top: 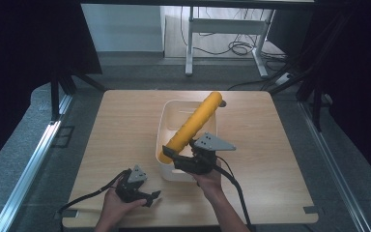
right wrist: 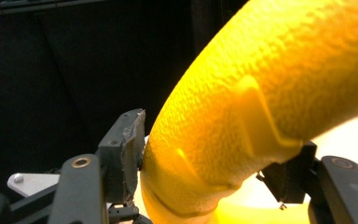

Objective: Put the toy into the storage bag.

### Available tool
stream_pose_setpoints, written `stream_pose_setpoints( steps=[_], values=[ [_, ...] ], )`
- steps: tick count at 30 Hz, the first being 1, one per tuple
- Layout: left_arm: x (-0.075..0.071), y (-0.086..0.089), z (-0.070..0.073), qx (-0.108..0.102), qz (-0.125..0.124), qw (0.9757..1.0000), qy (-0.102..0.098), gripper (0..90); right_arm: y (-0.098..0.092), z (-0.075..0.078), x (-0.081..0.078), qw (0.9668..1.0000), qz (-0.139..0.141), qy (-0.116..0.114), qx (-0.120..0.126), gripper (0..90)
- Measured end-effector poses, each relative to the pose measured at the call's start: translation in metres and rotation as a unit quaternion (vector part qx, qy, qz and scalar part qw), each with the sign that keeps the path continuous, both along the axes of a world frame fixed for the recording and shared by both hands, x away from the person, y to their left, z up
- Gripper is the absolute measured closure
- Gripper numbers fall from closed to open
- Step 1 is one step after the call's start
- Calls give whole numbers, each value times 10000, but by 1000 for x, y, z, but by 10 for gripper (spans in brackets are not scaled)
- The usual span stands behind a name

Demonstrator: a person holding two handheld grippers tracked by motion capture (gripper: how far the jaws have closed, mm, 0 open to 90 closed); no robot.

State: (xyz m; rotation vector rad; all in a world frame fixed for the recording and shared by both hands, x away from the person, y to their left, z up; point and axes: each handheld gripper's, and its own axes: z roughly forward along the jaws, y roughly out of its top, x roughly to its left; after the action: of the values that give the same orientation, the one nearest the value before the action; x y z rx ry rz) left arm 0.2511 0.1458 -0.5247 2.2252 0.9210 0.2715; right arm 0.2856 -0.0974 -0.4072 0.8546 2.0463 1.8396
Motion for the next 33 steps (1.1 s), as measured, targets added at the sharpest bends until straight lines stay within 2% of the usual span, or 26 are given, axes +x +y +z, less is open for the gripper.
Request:
stream_pose_setpoints(
  steps=[5, 17, 25, 33],
  values=[
    [-1, 0, 0, -16, 11, 10000, -6, 134, -5, 1, -2, 9999, 55, 44, -90, 326],
    [-1, 0, 0, 13, -1, 10000, -10, 133, -22, -3, -8, 9997, 131, 191, -101, 296],
    [-2, 1, 1, 17, 6, 10000, -23, 133, -46, -6, -11, 9997, 157, 136, -126, 293],
    [-1, 0, 1, 21, 19, 10000, -21, 134, -82, -12, -10, 9997, -138, 114, -145, 309]
  ],
)
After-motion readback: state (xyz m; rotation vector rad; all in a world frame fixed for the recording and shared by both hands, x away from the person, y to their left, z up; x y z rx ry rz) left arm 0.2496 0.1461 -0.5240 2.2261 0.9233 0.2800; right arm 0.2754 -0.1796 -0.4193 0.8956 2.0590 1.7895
